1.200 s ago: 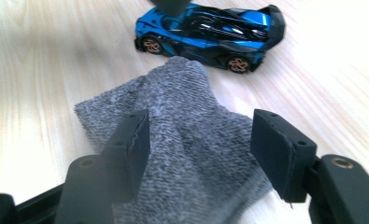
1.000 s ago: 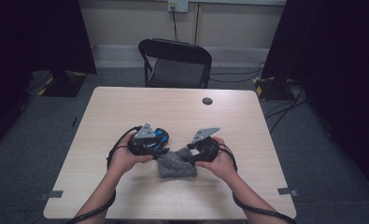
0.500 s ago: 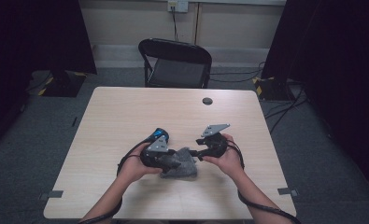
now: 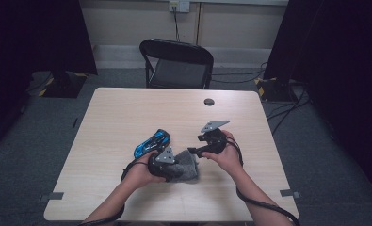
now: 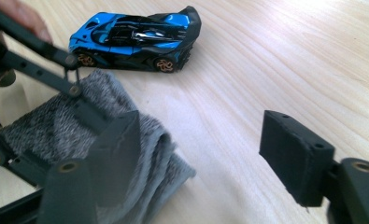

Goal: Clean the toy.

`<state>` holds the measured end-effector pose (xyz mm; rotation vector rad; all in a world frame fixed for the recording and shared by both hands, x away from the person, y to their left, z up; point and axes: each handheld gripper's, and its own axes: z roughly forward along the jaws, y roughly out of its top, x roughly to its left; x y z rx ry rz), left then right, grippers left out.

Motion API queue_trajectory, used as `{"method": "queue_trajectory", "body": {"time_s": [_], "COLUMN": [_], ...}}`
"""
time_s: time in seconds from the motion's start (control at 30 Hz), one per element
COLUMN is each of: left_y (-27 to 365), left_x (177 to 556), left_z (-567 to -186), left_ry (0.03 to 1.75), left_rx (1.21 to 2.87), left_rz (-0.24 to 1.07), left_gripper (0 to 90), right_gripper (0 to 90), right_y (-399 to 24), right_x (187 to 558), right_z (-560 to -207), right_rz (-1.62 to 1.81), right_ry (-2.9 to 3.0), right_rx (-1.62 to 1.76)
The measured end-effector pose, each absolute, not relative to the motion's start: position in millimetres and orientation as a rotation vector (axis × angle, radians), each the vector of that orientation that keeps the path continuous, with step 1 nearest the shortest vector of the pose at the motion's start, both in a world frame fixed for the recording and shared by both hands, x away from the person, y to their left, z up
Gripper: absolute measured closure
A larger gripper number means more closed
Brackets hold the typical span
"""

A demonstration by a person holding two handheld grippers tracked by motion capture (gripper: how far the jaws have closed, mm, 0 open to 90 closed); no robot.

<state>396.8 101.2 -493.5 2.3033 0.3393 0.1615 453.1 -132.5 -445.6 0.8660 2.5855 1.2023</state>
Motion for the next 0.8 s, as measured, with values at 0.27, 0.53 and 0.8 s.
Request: {"method": "queue_trajectory", "body": {"time_s": [0.27,0.53,0.8], "left_y": [103,122,160], "left_x": [390,385,370], "left_z": [-493,-475,-456], "left_ry": [0.399,0.523,0.638], "left_rx": [2.281,2.248,2.197], "left_rz": [0.124,0.084,0.088], "left_gripper": [75.6,77.6,77.5], "right_gripper": [25.8,24.0,24.0], "right_y": [-117,-89,-65], "right_x": [463,470,477], "right_z": [-444,-440,-439], "right_rz": [1.229,1.258,1.271], "right_ry": [2.584,2.612,2.637], "right_rx": [0.873,0.806,0.75]}}
